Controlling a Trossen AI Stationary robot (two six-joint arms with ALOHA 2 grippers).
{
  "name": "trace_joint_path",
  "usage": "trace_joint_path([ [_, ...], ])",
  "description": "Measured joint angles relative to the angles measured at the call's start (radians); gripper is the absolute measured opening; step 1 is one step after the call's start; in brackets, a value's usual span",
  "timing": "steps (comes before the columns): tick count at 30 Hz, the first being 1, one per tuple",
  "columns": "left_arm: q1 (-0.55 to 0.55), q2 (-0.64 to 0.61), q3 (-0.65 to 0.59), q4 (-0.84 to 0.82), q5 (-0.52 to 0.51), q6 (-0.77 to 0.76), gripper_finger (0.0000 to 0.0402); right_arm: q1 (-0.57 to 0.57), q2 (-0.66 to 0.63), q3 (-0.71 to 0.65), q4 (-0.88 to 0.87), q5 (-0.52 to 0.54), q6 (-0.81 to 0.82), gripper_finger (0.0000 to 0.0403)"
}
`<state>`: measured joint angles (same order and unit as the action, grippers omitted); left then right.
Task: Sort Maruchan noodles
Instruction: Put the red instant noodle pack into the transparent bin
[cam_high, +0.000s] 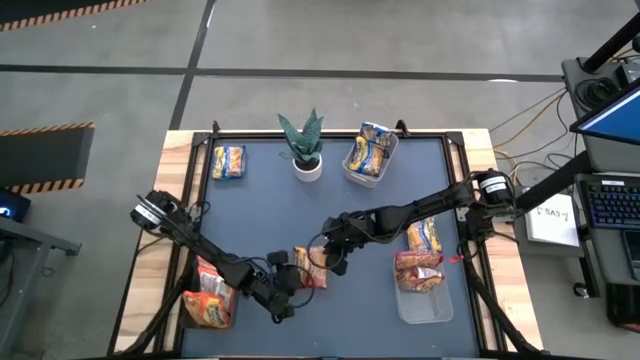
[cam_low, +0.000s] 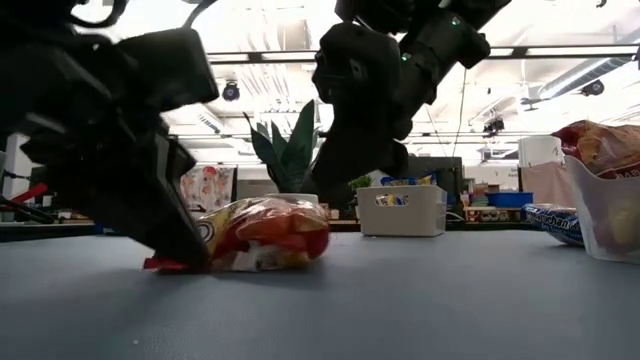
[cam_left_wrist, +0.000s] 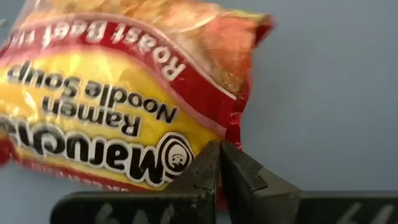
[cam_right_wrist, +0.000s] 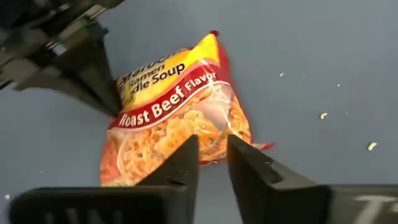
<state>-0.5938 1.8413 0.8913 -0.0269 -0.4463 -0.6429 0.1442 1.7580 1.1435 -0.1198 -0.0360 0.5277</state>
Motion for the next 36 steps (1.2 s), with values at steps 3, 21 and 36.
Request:
trace_joint_path([
  [3, -0.001, 0.001, -0.019, 0.01, -0.005, -0.03, 0.0, 0.002, -0.001, 0.0, 0.004, -0.02, 0.033, 0.0124],
  [21, -0.002, 0.017, -0.05, 0.028, -0.056, -0.077, 0.0, -0.021, 0.067, -0.013, 0.081, -0.014, 0.127, 0.0355],
  [36, -0.013, -0.113, 0.047, -0.033, -0.05, 0.183, 0.0, -0.038, -0.011, -0.012, 0.052, -0.016, 0.104, 0.0364],
])
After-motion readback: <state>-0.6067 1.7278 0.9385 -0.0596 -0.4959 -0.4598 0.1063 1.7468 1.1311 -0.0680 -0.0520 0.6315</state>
